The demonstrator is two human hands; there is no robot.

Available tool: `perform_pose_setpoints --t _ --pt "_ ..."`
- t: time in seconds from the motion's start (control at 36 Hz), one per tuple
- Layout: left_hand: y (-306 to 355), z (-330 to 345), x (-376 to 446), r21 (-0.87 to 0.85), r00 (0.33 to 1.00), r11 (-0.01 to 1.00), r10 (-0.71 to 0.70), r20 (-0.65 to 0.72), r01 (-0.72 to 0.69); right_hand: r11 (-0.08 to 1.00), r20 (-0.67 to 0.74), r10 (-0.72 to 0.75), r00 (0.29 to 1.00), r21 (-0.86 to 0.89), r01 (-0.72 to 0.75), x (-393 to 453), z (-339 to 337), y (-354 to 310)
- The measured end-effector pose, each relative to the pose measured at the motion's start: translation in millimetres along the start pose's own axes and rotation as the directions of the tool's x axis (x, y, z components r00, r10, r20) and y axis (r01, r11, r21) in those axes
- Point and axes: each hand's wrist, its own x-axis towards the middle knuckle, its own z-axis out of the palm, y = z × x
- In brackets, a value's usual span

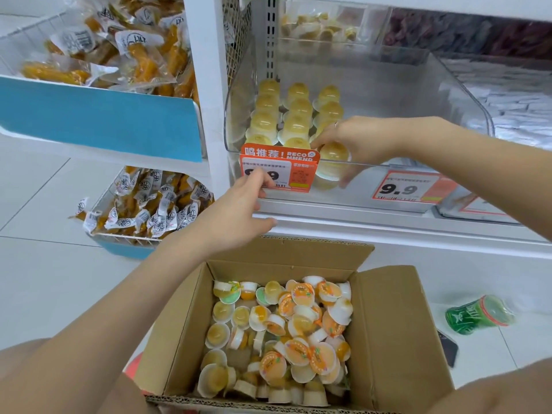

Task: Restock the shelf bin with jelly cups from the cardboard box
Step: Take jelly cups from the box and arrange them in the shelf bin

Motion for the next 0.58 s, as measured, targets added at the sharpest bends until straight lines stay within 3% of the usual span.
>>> perform_pose_setpoints --t 0.11,0.19,0.25,0.28,0.33,0.44,0.53,0.58 --pt "-4.4 1.4 -4.9 0.022 1.000 1.000 -0.013 -0.005 0.013 0.997 -0.195 0.048 0.980 0.071 -0.035 -24.9 -10.1 4.5" --pt "-9.0 6.7 -11.6 0.029 1.000 0.999 -0.023 0.002 0.023 0.962 -0.491 0.105 0.865 0.269 0.036 -56.9 -9.8 0.4" --pt "-14.9 16.2 -15.2 0.028 0.997 0.998 -0.060 0.039 0.059 0.916 -0.587 0.147 0.796 0.385 0.115 -75.7 1.2 -13.6" --pt "-20.7 23.7 -17.0 0.044 0.993 0.995 -0.092 0.077 0.089 0.900 -0.586 0.147 0.797 0.413 0.137 -81.6 11.6 -21.4" --pt "-36.7 42.6 -21.8 0.100 0.968 0.982 -0.177 0.177 0.161 0.867 -0.510 0.120 0.852 0.472 0.161 -86.4 40.8 -34.8" --pt "-70.3 78.6 -39.8 0.254 0.875 0.933 -0.333 0.352 0.253 0.858 -0.186 0.042 0.982 0.510 0.060 -75.3 115.0 -53.5" --pt "-99.8 101.4 -59.2 0.380 0.812 0.866 -0.461 0.358 0.324 0.896 0.067 -0.015 0.998 0.444 -0.017 -61.8 172.9 -66.2" --pt "-123.9 122.0 -69.3 0.371 0.768 0.850 -0.509 0.389 0.375 0.919 0.203 -0.030 0.979 0.390 -0.053 -53.4 208.9 -72.8"
